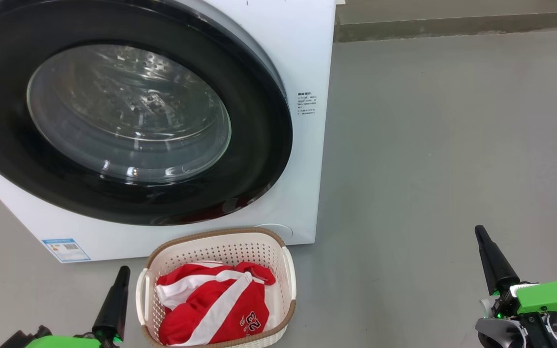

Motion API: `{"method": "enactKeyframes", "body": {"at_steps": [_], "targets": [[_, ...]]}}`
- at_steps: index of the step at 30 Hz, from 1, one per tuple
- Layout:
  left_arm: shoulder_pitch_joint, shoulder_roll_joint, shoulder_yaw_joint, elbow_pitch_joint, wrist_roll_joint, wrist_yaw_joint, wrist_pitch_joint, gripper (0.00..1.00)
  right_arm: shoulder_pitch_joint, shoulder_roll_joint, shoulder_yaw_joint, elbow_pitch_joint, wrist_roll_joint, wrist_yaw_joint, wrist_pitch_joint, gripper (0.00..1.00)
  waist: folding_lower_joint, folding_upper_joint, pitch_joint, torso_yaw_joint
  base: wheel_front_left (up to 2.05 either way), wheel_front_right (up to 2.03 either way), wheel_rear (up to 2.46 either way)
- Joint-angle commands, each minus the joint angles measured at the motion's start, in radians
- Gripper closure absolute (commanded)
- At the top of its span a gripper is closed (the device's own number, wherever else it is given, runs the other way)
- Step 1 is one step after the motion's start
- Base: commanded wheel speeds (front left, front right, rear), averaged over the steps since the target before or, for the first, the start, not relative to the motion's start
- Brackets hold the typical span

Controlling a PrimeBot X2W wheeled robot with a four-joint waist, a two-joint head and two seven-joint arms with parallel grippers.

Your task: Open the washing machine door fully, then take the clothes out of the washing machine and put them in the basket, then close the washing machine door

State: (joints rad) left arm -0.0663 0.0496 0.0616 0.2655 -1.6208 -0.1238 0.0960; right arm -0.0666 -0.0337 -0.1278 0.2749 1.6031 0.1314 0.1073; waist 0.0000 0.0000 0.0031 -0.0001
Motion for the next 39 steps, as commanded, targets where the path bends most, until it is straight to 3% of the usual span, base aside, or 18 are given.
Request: {"method": "enactKeyframes", "body": {"at_steps": [1, 39], "targets": [[-0.04, 0.012, 0.036, -0.021, -0.001, -0.007, 0.005, 1.0, -0.041, -0.017, 0.014, -0.03, 0.005, -0.001, 0.006, 1.0, 0.0, 0.0, 0.0, 0.0, 0.0, 0.0, 0.0], [-0.041, 0.008, 0.043, -0.021, 0.005, -0.007, 0.01, 1.0, -0.041, -0.017, 0.014, -0.03, 0.005, -0.001, 0.006, 1.0, 0.0, 0.0, 0.0, 0.0, 0.0, 0.0, 0.0]]}}
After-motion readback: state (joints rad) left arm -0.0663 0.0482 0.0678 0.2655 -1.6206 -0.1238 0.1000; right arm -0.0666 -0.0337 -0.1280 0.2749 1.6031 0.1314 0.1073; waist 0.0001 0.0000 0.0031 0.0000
